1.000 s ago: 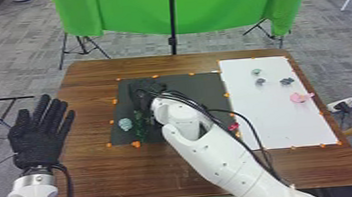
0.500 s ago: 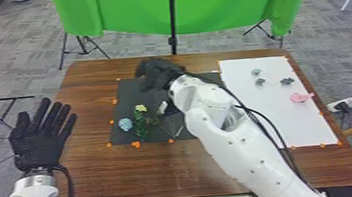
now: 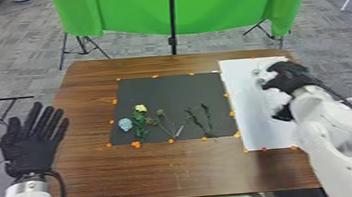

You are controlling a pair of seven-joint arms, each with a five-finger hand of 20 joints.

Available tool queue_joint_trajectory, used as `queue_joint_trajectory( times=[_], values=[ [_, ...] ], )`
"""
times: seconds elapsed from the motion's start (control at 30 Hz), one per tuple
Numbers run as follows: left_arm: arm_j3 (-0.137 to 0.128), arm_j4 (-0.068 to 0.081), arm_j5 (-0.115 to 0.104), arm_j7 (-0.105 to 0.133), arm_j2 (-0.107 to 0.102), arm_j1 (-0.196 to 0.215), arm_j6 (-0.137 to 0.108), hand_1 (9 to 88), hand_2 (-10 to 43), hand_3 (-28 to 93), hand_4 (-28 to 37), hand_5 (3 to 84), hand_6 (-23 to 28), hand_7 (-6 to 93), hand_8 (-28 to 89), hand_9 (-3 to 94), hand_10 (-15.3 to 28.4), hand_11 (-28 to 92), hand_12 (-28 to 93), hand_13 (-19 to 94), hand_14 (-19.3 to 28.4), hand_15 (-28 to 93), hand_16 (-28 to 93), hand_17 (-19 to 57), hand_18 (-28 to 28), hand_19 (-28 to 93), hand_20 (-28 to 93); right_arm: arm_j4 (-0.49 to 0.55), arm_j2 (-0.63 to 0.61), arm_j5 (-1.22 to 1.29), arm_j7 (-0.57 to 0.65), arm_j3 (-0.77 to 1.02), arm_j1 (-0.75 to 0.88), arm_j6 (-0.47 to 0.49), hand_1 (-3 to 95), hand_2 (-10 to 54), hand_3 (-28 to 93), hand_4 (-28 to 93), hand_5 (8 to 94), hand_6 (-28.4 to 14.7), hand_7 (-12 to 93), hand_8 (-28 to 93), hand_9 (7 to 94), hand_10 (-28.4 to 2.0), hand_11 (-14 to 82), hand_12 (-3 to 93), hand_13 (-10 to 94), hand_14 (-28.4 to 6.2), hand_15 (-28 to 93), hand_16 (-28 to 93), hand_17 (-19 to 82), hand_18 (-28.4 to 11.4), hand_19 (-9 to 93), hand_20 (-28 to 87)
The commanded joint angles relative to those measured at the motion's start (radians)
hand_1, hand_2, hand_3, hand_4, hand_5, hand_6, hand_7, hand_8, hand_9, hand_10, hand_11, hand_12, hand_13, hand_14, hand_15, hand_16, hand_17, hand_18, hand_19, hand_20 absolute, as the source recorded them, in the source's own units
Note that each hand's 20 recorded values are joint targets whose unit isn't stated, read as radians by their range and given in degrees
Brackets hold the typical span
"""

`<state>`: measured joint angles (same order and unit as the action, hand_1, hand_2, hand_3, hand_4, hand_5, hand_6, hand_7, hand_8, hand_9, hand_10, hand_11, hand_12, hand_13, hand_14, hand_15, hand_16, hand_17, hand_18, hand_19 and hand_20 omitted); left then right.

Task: Arrange flowers

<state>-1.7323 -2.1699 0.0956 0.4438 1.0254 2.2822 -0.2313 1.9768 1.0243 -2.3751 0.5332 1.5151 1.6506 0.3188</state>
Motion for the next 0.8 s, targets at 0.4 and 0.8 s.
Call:
queue_joint_trajectory(
  times=[0.4, 0.8],
  values=[
    [0.009, 0.007, 0.001, 0.013, 0.015, -0.001, -0.025, 23.7, 9.9, 75, -28.3, 42.5, 7.9, 9.4, -8, 38.3, 13.7, 16, 11, 33, 13.2, 20, -1, -4.5, 14.5, 34, 15, -0.4, -0.019, -0.155, 0.032, -0.084, -0.091, -0.262, 49.8, -9.5, 84, -28, 52.9, -1.6, 16, -13, 49.3, -12.4, 13.1, 13.2, 46, -10.9, 25, 19, 23, -17.5, 70, 29],
    [0.011, -0.003, -0.001, 0.014, 0.019, 0.015, -0.018, 23.8, 10.0, 75, -28.3, 42.6, 7.9, 9.4, -8, 38.5, 13.8, 16, 11, 33, 13.3, 20, -1, -4.6, 14.6, 34, 15, -0.294, -0.053, -0.156, -0.002, -0.089, -0.046, -0.434, 65.2, -9.5, 72, -28, 77.7, 0.6, 27, 0, 83.6, -10.2, 10.9, 42.4, 70, -7.0, 35, 45, 33, -14.4, 82, 33]
  ],
)
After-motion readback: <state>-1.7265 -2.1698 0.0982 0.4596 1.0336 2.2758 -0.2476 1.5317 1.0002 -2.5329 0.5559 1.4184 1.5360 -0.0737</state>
